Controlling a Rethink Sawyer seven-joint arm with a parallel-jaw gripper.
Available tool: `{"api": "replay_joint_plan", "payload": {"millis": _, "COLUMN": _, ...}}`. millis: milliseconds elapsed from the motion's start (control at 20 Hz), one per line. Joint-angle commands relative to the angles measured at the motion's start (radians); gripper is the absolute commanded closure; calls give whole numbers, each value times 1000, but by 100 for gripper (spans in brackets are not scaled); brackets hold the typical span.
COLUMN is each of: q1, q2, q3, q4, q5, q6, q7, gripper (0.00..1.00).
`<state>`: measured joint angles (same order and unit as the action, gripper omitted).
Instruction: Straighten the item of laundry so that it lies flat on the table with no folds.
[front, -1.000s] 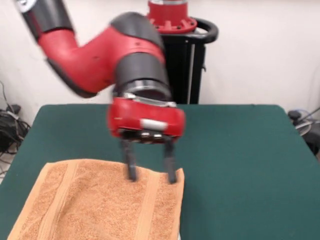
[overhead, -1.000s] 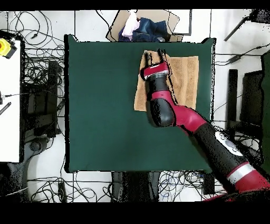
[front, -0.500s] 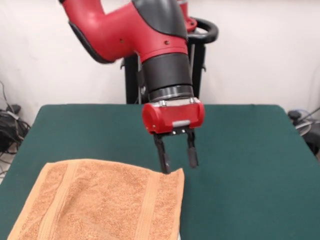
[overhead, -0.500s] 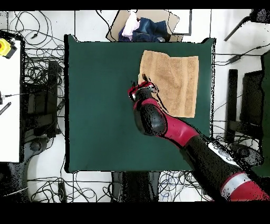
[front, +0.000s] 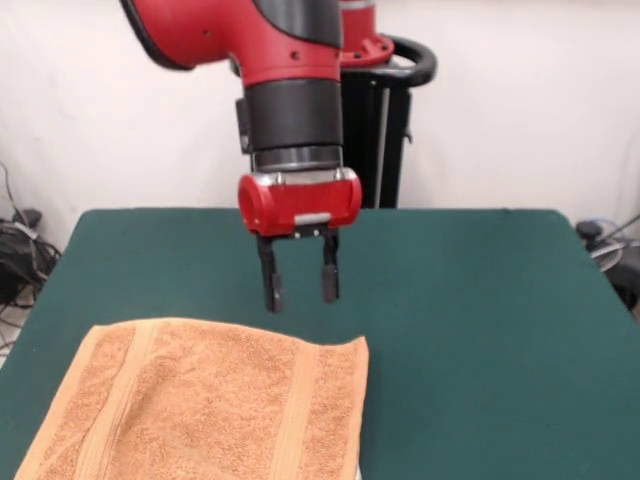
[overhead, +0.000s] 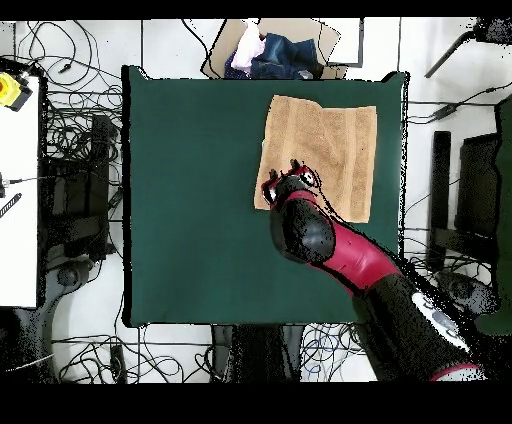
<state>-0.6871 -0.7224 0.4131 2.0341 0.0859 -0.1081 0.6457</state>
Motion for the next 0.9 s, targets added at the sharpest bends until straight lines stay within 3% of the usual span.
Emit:
{"api": "replay_joint_plan", "payload": {"millis": 50, "q1": 131, "q2": -134, "q3": -157, "q4": 20, "q5": 124, "q6": 124, "q7": 333, "gripper": 0}}
{"api": "replay_joint_plan", "payload": {"millis": 200, "q1": 178, "q2": -164, "q3": -194, "q4": 34, "q5": 146, "q6": 116, "q7": 335, "gripper": 0}}
{"api": "replay_joint_plan", "payload": {"millis": 450, "q1": 153, "q2": -208, "q3": -136, "q4": 77, "q5": 54, "q6": -21, "q7": 329, "gripper": 0}}
{"api": "replay_joint_plan", "payload": {"millis": 900, "q1": 178, "q2": -192, "q3": -182, "q4": 108, "q5": 119, "q6": 9, "q7": 383, "gripper": 0}}
